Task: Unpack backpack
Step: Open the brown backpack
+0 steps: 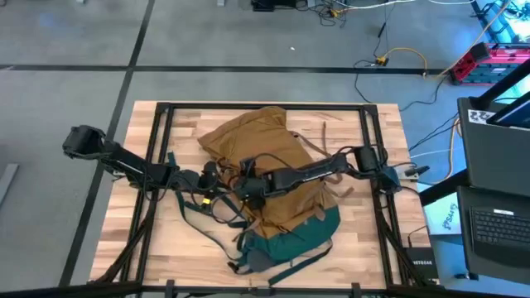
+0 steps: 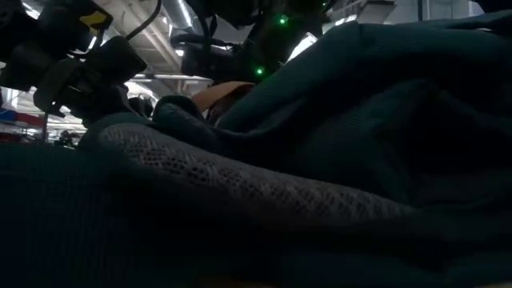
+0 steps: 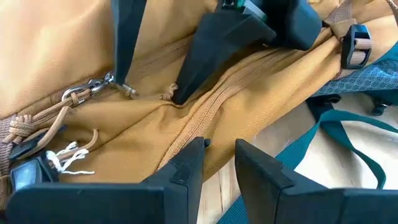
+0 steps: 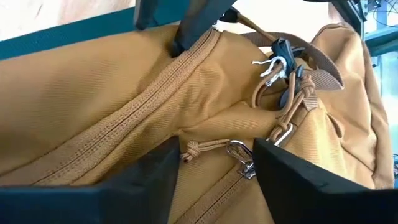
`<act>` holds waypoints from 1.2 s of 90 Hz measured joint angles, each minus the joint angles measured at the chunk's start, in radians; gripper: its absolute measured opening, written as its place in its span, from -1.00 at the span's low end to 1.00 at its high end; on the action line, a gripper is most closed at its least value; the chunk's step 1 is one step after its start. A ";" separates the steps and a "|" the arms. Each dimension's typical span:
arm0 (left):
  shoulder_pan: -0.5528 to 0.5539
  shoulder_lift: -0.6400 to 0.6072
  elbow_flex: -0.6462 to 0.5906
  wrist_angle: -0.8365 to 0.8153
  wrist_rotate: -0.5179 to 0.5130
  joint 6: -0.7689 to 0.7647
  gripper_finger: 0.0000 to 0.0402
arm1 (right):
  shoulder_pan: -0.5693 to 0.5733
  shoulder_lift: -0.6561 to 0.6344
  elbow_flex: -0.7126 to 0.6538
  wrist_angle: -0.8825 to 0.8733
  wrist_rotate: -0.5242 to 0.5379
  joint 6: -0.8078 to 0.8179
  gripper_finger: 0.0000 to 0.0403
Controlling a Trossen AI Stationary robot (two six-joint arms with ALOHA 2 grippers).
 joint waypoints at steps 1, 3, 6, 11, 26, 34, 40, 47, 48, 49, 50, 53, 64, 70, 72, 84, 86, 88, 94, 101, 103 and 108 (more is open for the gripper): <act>0.000 0.000 0.000 0.000 0.000 0.000 -0.62 | -0.001 0.001 0.000 0.001 -0.001 0.000 -0.14; 0.000 0.000 0.000 0.000 0.000 0.000 -0.62 | -0.003 0.002 0.000 0.003 -0.003 0.001 -0.16; 0.000 0.000 0.000 0.000 0.000 0.000 -0.62 | -0.006 0.004 0.000 0.007 -0.006 0.002 -0.19; 0.000 0.000 0.000 0.001 0.000 0.000 -0.62 | -0.011 0.008 0.000 0.012 -0.010 0.004 -0.24; 0.000 0.000 0.000 0.000 0.000 -0.010 -0.62 | -0.015 0.012 0.000 0.025 0.005 0.007 -0.48; 0.000 0.000 0.000 0.000 0.000 -0.013 -0.62 | -0.015 0.013 0.000 0.026 0.031 0.009 -0.67; 0.000 0.000 0.000 0.000 0.000 -0.015 -0.62 | -0.015 0.013 0.000 0.025 0.052 0.010 -0.82; 0.000 0.000 0.000 -0.001 -0.001 -0.018 -0.62 | -0.015 0.013 0.000 0.020 0.066 0.009 -0.95; 0.000 0.000 0.000 -0.001 -0.001 -0.018 -0.62 | -0.015 0.013 0.000 0.019 0.067 0.009 -0.95; 0.000 0.000 0.000 -0.001 -0.002 -0.018 -0.62 | -0.015 0.013 0.000 0.019 0.068 0.008 -0.96; 0.000 0.000 0.000 -0.001 -0.002 -0.018 -0.62 | -0.015 0.013 0.000 0.019 0.069 0.008 -0.96; 0.000 0.000 0.000 -0.001 -0.002 -0.016 -0.62 | -0.015 0.013 0.000 0.018 0.071 0.007 -0.95; -0.001 -0.002 0.000 0.018 -0.002 0.018 -0.62 | -0.002 0.009 0.000 0.015 0.093 0.004 -0.95; -0.001 -0.002 0.001 0.051 -0.006 0.064 -0.62 | 0.010 0.001 0.000 0.010 0.109 0.001 -0.97; -0.001 -0.003 0.004 0.054 -0.012 0.080 -0.62 | 0.015 -0.001 0.000 0.008 0.115 0.000 -0.98; 0.001 -0.003 0.035 0.071 -0.072 0.208 -0.62 | 0.043 -0.012 0.014 -0.022 0.137 -0.001 -0.98; 0.003 -0.003 0.041 0.068 -0.086 0.231 -0.61 | 0.048 -0.012 0.019 -0.028 0.139 0.000 -0.98; 0.004 -0.003 0.047 0.064 -0.099 0.253 -0.61 | 0.053 -0.012 0.024 -0.033 0.141 0.001 -0.98; 0.008 -0.003 0.067 0.054 -0.138 0.321 -0.61 | 0.066 -0.013 0.039 -0.051 0.147 0.003 -0.99; 0.013 -0.003 0.089 0.042 -0.184 0.401 -0.60 | 0.082 -0.013 0.056 -0.072 0.154 0.005 -0.99; 0.014 -0.004 0.095 0.039 -0.197 0.424 -0.60 | 0.087 -0.014 0.061 -0.078 0.155 0.006 -0.99; 0.026 -0.004 0.112 0.012 -0.208 0.459 -0.57 | 0.096 -0.014 0.074 -0.092 0.157 0.007 -0.99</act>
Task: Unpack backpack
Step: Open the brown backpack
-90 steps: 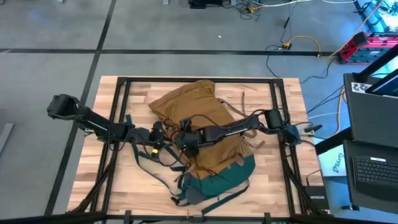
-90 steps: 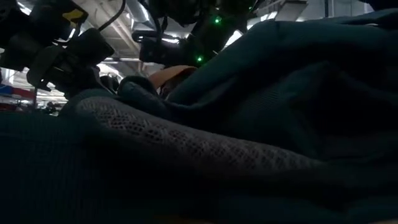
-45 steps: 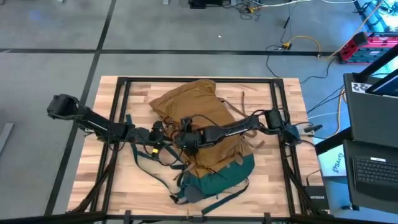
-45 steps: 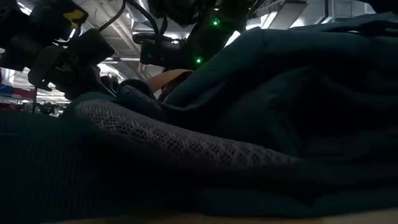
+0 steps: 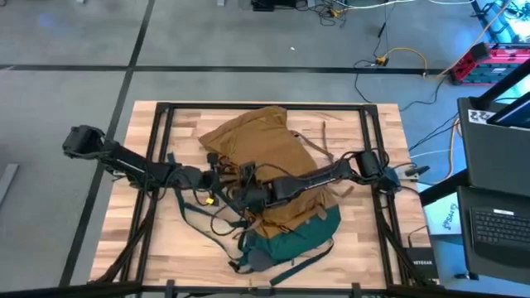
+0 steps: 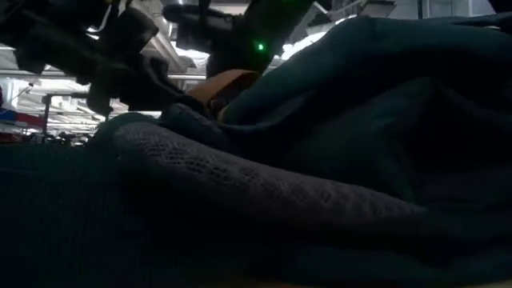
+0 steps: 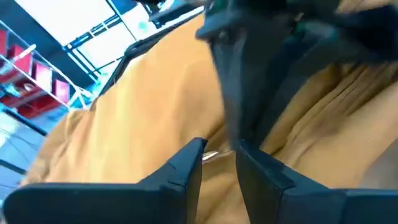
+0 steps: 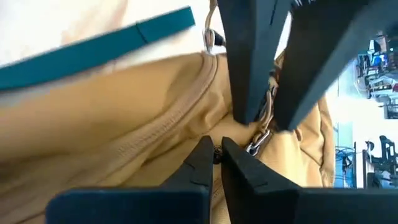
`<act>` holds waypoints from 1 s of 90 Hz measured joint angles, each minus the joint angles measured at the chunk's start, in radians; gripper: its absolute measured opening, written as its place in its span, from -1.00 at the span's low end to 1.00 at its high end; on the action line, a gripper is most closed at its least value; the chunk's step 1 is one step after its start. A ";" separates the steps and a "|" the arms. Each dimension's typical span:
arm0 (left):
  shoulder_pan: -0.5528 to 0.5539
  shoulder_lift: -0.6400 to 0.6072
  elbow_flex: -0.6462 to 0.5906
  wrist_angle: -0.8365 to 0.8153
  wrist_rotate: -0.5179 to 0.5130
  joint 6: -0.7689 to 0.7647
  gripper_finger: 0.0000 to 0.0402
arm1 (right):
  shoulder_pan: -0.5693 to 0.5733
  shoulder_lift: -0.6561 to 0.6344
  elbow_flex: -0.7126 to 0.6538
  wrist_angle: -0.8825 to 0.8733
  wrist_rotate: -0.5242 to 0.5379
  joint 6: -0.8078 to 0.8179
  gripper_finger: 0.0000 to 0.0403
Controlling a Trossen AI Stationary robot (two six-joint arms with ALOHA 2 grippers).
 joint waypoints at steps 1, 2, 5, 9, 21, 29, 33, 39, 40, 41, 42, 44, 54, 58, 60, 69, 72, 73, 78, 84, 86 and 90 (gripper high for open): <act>0.004 0.000 0.003 -0.010 0.000 0.004 -0.56 | 0.001 0.000 0.003 -0.003 0.000 0.000 -0.99; 0.008 0.000 0.006 -0.018 0.000 0.008 -0.55 | 0.002 0.000 0.005 -0.005 0.000 0.000 -0.99; 0.019 0.000 0.014 -0.044 -0.001 0.018 -0.52 | 0.005 0.000 0.010 -0.007 0.000 0.001 -0.99; 0.034 0.000 0.021 -0.074 -0.003 0.026 -0.47 | 0.007 -0.002 0.016 -0.006 -0.001 0.002 -1.00; 0.069 0.000 0.025 -0.114 -0.003 0.065 -0.27 | 0.011 -0.002 0.021 -0.007 -0.001 0.004 -1.00; 0.085 0.000 0.025 -0.116 -0.003 0.091 -0.14 | 0.011 -0.002 0.021 -0.007 -0.002 0.005 -1.00; 0.090 0.000 0.025 -0.116 -0.002 0.104 -0.08 | 0.011 -0.002 0.021 -0.007 -0.002 0.006 -1.00; 0.103 0.000 0.026 -0.116 -0.001 0.126 0.01 | 0.011 -0.002 0.021 -0.005 -0.003 0.006 -1.00; 0.105 0.000 0.026 -0.116 -0.001 0.128 0.02 | 0.011 -0.002 0.021 -0.004 -0.003 0.006 -1.00; 0.108 0.000 0.026 -0.116 -0.001 0.130 0.03 | 0.011 -0.002 0.021 -0.003 -0.003 0.006 -1.00; 0.111 0.000 0.026 -0.116 -0.001 0.132 0.04 | 0.011 -0.002 0.021 -0.001 -0.004 0.006 -1.00; 0.117 0.001 0.026 -0.115 -0.001 0.134 0.06 | 0.011 -0.002 0.021 0.003 -0.005 0.006 -1.00; 0.142 0.004 0.026 -0.115 0.020 0.151 0.12 | 0.012 -0.002 0.022 0.013 -0.018 0.006 -1.00; 0.153 0.004 0.026 -0.113 0.043 0.151 0.12 | 0.012 -0.002 0.022 0.013 -0.023 0.006 -1.00; 0.158 0.004 0.026 -0.111 0.055 0.151 0.12 | 0.012 -0.002 0.022 0.014 -0.025 0.006 -1.00; 0.174 0.004 0.026 -0.106 0.091 0.152 0.10 | 0.012 -0.002 0.024 0.027 -0.029 -0.002 -1.00; 0.179 0.004 0.026 -0.105 0.101 0.151 0.10 | 0.012 -0.002 0.025 0.032 -0.030 -0.005 -1.00; 0.180 0.005 0.026 -0.105 0.104 0.151 0.09 | 0.012 -0.002 0.025 0.034 -0.031 -0.007 -1.00; 0.188 0.005 0.026 -0.104 0.121 0.151 0.08 | 0.012 -0.002 0.027 0.042 -0.033 -0.012 -1.00; 0.198 0.005 0.026 -0.102 0.140 0.151 0.06 | 0.012 -0.002 0.029 0.052 -0.036 -0.019 -1.00; 0.201 0.005 0.026 -0.101 0.147 0.151 0.06 | 0.012 -0.002 0.030 0.055 -0.036 -0.021 -1.00; 0.205 0.005 0.026 -0.099 0.153 0.148 0.02 | 0.012 -0.002 0.036 0.052 -0.037 -0.023 -1.00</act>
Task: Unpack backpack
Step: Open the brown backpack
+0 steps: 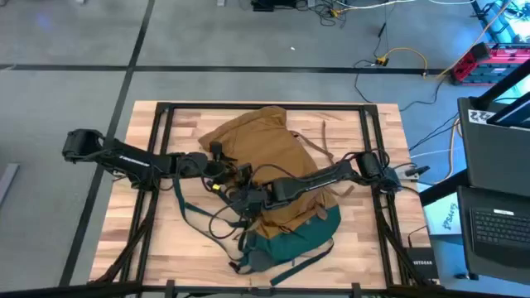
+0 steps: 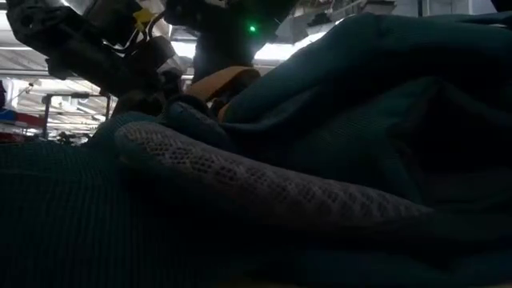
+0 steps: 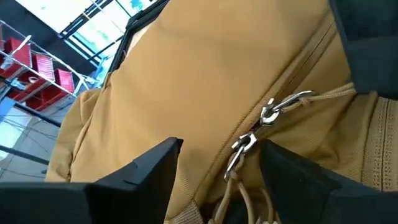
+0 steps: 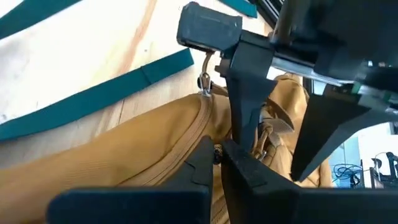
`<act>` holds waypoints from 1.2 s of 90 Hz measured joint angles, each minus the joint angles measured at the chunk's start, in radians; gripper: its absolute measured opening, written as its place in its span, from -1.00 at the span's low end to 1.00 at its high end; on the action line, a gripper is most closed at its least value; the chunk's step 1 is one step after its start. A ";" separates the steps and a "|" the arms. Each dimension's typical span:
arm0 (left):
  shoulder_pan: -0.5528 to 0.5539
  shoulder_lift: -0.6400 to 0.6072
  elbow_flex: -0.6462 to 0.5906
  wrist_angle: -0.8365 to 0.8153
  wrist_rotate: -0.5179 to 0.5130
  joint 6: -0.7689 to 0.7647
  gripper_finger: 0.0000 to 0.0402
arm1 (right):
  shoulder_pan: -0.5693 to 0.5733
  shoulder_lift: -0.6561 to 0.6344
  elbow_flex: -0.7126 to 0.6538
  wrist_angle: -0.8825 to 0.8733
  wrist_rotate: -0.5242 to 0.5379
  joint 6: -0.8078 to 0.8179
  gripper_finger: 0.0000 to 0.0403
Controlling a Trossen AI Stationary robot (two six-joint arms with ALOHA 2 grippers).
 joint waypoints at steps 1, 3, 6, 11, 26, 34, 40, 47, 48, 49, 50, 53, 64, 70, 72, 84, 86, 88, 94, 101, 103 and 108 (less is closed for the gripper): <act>0.001 0.000 0.000 0.001 0.000 -0.001 0.01 | 0.000 0.000 0.002 0.000 0.000 0.000 -1.00; 0.001 0.000 0.000 0.001 0.001 -0.001 -0.02 | 0.000 0.000 0.005 -0.001 0.000 0.000 -1.00; 0.002 0.000 0.000 0.001 0.001 -0.001 -0.07 | 0.002 -0.001 0.013 -0.007 0.000 0.000 -1.00; 0.004 0.000 0.000 -0.001 0.003 -0.002 -0.21 | 0.008 -0.001 0.031 -0.029 0.002 0.000 -1.00; 0.004 0.000 0.000 -0.009 0.011 -0.004 -0.82 | 0.032 -0.001 0.078 -0.081 0.029 0.002 -1.00; 0.004 0.000 0.000 -0.026 0.010 -0.020 -0.94 | 0.043 -0.001 0.101 -0.137 0.044 0.032 -1.00; 0.004 0.000 0.001 -0.045 -0.004 -0.025 -0.97 | 0.049 -0.001 0.118 -0.210 0.052 0.080 -1.00; 0.004 0.000 0.002 -0.066 -0.027 -0.032 -0.98 | 0.060 -0.001 0.132 -0.307 0.071 0.155 -1.00; 0.004 0.000 0.002 -0.069 -0.030 -0.033 -0.98 | 0.061 -0.001 0.133 -0.319 0.072 0.163 -1.00; 0.004 0.000 0.002 -0.071 -0.033 -0.035 -0.98 | 0.063 -0.001 0.134 -0.329 0.074 0.173 -1.00; 0.004 0.000 0.002 -0.073 -0.036 -0.038 -0.98 | 0.065 -0.001 0.135 -0.338 0.075 0.183 -1.00; 0.004 0.000 0.002 -0.077 -0.047 -0.046 -0.98 | 0.072 -0.001 0.139 -0.371 0.078 0.213 -1.00; 0.005 0.000 0.002 -0.084 -0.071 -0.051 -0.99 | 0.109 -0.001 0.163 -0.480 0.087 0.310 -1.00; 0.011 0.000 0.002 -0.095 -0.092 -0.058 -0.99 | 0.138 -0.001 0.184 -0.534 0.090 0.365 -1.00; 0.012 0.000 0.002 -0.098 -0.099 -0.061 -0.99 | 0.148 -0.001 0.190 -0.552 0.091 0.383 -1.00; 0.024 0.000 0.002 -0.121 -0.140 -0.075 -0.99 | 0.205 -0.002 0.231 -0.661 0.097 0.494 -1.00; 0.025 0.000 0.002 -0.125 -0.147 -0.077 -0.99 | 0.215 -0.002 0.238 -0.679 0.098 0.512 -1.00; 0.028 0.000 0.002 -0.130 -0.150 -0.079 -0.99 | 0.226 -0.002 0.245 -0.698 0.099 0.534 -1.00; 0.035 0.000 0.002 -0.146 -0.151 -0.091 -0.99 | 0.259 -0.002 0.264 -0.762 0.120 0.614 -1.00; 0.039 -0.002 0.002 -0.161 -0.152 -0.102 -1.00 | 0.300 -0.002 0.278 -0.850 0.143 0.723 -1.00; 0.039 -0.002 0.002 -0.166 -0.154 -0.104 -1.00 | 0.312 -0.002 0.280 -0.875 0.149 0.757 -1.00; 0.039 -0.002 0.002 -0.175 -0.157 -0.110 -1.00 | 0.336 -0.002 0.280 -0.955 0.164 0.850 -1.00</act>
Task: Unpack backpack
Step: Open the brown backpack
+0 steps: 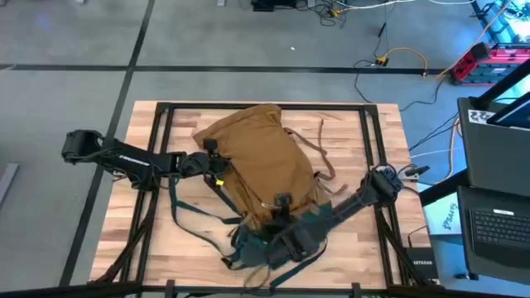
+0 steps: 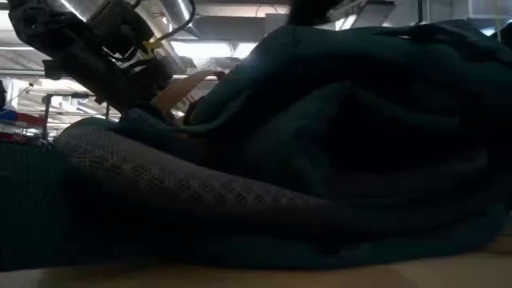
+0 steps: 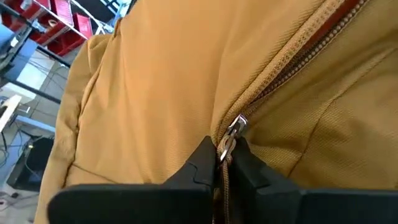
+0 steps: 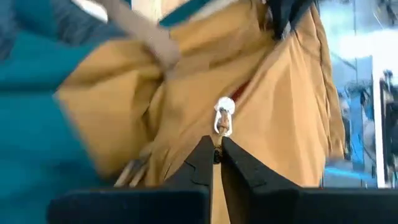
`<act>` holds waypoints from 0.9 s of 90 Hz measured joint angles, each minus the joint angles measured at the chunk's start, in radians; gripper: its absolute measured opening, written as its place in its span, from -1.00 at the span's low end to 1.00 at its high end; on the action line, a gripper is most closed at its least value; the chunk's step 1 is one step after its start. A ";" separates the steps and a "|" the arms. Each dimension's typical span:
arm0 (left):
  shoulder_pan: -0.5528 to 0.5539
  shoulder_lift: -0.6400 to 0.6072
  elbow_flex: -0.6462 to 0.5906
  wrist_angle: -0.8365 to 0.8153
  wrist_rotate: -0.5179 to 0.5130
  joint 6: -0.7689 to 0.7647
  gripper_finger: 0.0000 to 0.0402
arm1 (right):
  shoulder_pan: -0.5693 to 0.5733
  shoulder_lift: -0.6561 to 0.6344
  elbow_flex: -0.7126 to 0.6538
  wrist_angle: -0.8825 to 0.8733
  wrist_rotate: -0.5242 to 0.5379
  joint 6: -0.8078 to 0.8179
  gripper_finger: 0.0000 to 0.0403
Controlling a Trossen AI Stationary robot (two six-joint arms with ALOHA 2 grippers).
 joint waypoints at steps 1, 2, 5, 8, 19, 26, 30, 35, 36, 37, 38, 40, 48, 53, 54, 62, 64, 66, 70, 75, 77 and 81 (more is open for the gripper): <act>0.000 0.000 0.000 -0.002 0.000 -0.002 -1.00 | 0.005 0.000 0.000 -0.019 0.004 0.021 -1.00; 0.000 0.000 0.000 -0.003 -0.001 -0.004 -1.00 | 0.009 0.000 0.000 -0.037 0.008 0.042 -1.00; 0.000 0.000 0.000 -0.006 -0.004 -0.010 -1.00 | 0.022 0.000 0.000 -0.093 0.018 0.110 -1.00; 0.000 0.000 0.000 -0.007 -0.005 -0.014 -1.00 | 0.035 0.000 0.000 -0.150 0.023 0.184 -1.00; 0.000 0.000 0.000 -0.008 -0.010 -0.022 -1.00 | 0.081 -0.008 -0.020 -0.184 0.038 0.300 -1.00; 0.000 -0.003 -0.002 -0.005 -0.014 -0.023 -1.00 | 0.097 -0.012 -0.020 -0.186 0.043 0.326 -1.00; -0.008 -0.011 -0.002 -0.002 -0.012 -0.023 -1.00 | 0.100 -0.014 -0.020 -0.189 0.045 0.340 -1.00; -0.027 -0.026 -0.004 0.009 -0.003 -0.036 -0.99 | 0.100 -0.014 -0.020 -0.185 0.046 0.346 -1.00; -0.031 -0.030 -0.005 0.012 -0.001 -0.039 -0.98 | 0.100 -0.014 -0.020 -0.183 0.046 0.346 -1.00; -0.036 -0.034 -0.005 0.016 0.000 -0.041 -0.97 | 0.099 -0.013 -0.020 -0.180 0.046 0.345 -1.00; -0.042 -0.039 -0.006 0.020 0.002 -0.041 -0.96 | 0.098 -0.013 -0.020 -0.177 0.045 0.344 -1.00; -0.053 -0.049 -0.006 0.027 0.004 -0.042 -0.94 | 0.098 -0.012 -0.020 -0.169 0.046 0.343 -1.00; -0.112 -0.100 -0.006 0.054 0.012 -0.017 -0.80 | 0.095 -0.012 -0.020 -0.144 0.048 0.315 -1.00; -0.148 -0.133 -0.005 0.067 0.014 0.000 -0.70 | 0.093 -0.011 -0.020 -0.135 0.052 0.304 -1.00; -0.156 -0.139 -0.005 0.069 0.014 0.003 -0.68 | 0.093 -0.011 -0.020 -0.133 0.052 0.302 -1.00; -0.214 -0.190 -0.004 0.090 0.017 0.030 -0.51 | 0.090 -0.010 -0.020 -0.118 0.058 0.284 -1.00; -0.228 -0.203 -0.004 0.095 0.017 0.036 -0.47 | 0.090 -0.010 -0.020 -0.114 0.059 0.280 -1.00; -0.243 -0.216 -0.004 0.100 0.018 0.043 -0.43 | 0.089 -0.010 -0.020 -0.110 0.061 0.275 -1.00; -0.269 -0.237 -0.004 0.107 0.013 0.052 -0.35 | 0.088 -0.010 -0.020 -0.103 0.064 0.268 -1.00; -0.291 -0.250 -0.004 0.105 0.005 0.048 -0.27 | 0.088 -0.010 -0.020 -0.097 0.067 0.266 -1.00; -0.300 -0.253 -0.004 0.113 0.005 0.045 -0.24 | 0.088 -0.009 -0.020 -0.095 0.069 0.265 -1.00; -0.316 -0.252 -0.004 0.146 0.016 0.046 -0.19 | 0.088 -0.009 -0.020 -0.094 0.073 0.264 -1.00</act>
